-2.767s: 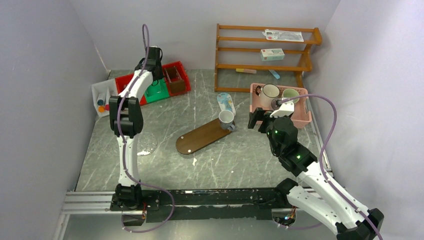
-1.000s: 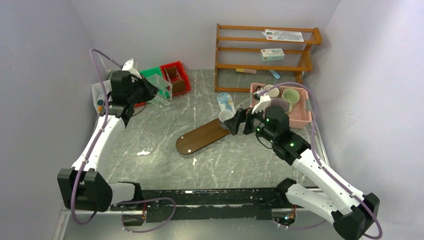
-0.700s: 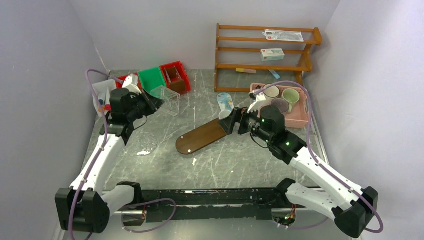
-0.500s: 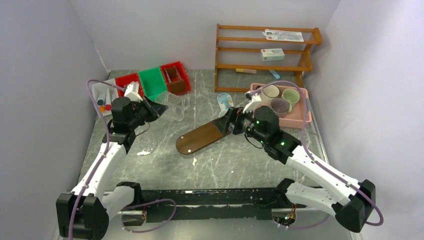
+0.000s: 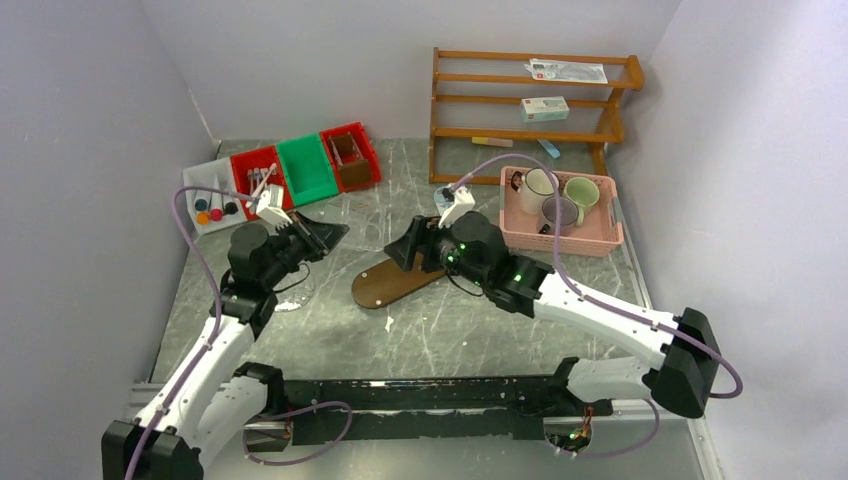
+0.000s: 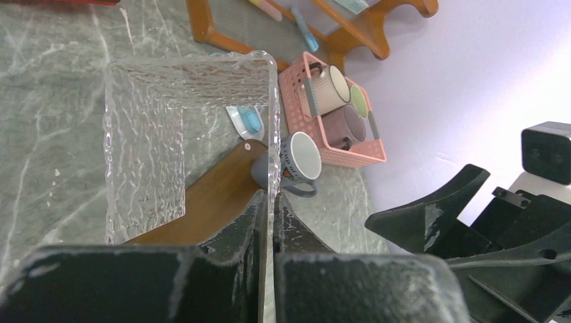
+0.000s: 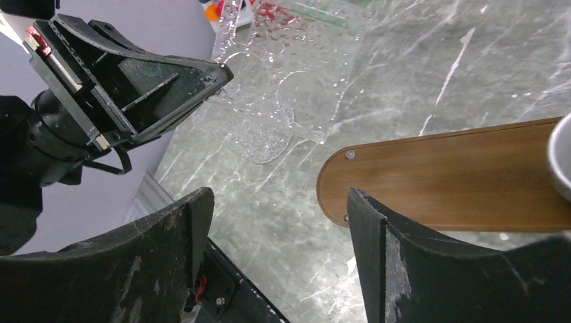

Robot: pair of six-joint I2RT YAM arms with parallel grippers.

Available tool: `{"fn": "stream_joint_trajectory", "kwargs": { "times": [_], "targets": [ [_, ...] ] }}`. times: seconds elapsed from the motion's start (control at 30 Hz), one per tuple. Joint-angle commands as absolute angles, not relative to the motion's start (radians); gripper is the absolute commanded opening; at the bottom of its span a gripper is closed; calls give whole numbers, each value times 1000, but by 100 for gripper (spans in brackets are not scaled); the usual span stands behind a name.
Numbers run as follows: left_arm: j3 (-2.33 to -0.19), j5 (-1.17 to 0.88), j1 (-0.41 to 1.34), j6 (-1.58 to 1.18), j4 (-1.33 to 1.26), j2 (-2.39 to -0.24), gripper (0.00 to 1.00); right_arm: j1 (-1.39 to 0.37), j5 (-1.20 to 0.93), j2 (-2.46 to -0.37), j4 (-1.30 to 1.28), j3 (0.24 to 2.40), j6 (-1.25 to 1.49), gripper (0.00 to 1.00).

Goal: Prepare toiletry sets of a toothbrush and toothpaste on the tray
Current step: Pick up the toothpaste holder from the storage box.

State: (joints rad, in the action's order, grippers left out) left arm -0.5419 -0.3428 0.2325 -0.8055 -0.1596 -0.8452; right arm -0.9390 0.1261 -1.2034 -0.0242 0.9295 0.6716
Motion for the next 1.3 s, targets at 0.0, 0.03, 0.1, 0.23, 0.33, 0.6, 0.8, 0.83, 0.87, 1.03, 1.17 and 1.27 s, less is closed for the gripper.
{"fn": "stream_joint_trajectory", "kwargs": {
  "times": [0.0, 0.03, 0.1, 0.23, 0.33, 0.6, 0.8, 0.83, 0.87, 1.03, 1.17, 1.27],
  "targets": [
    [-482, -267, 266, -859, -279, -794, 5, -982, 202, -1244, -3, 971, 720, 75],
    [-468, -261, 275, -876, -296, -788, 5, -987, 211, -1252, -3, 974, 724, 74],
    [-446, -241, 292, -904, -320, -774, 5, -995, 225, -1269, -4, 983, 733, 70],
    [-411, -202, 327, -930, -358, -741, 5, -1000, 246, -1310, 14, 1009, 742, 67],
    [-393, -170, 346, -935, -372, -710, 5, -1000, 248, -1335, 26, 1020, 748, 62],
    [-364, -154, 385, -950, -424, -709, 5, -1002, 213, -1427, 51, 1071, 754, 52],
    [-345, -129, 427, -959, -474, -721, 5, -1002, 223, -1462, 45, 1100, 743, 47],
    [-343, -123, 432, -959, -479, -724, 5, -1002, 224, -1465, 47, 1100, 744, 47],
    [-340, -119, 439, -960, -487, -725, 5, -1002, 226, -1470, 45, 1101, 744, 47],
    [-336, -104, 472, -964, -514, -739, 5, -1002, 248, -1497, 37, 1101, 746, 44],
    [-329, -87, 494, -970, -529, -737, 5, -1002, 279, -1515, 13, 1111, 741, 41],
    [-327, -77, 506, -969, -533, -736, 5, -1002, 294, -1523, 11, 1111, 736, 40]
  ]
}}
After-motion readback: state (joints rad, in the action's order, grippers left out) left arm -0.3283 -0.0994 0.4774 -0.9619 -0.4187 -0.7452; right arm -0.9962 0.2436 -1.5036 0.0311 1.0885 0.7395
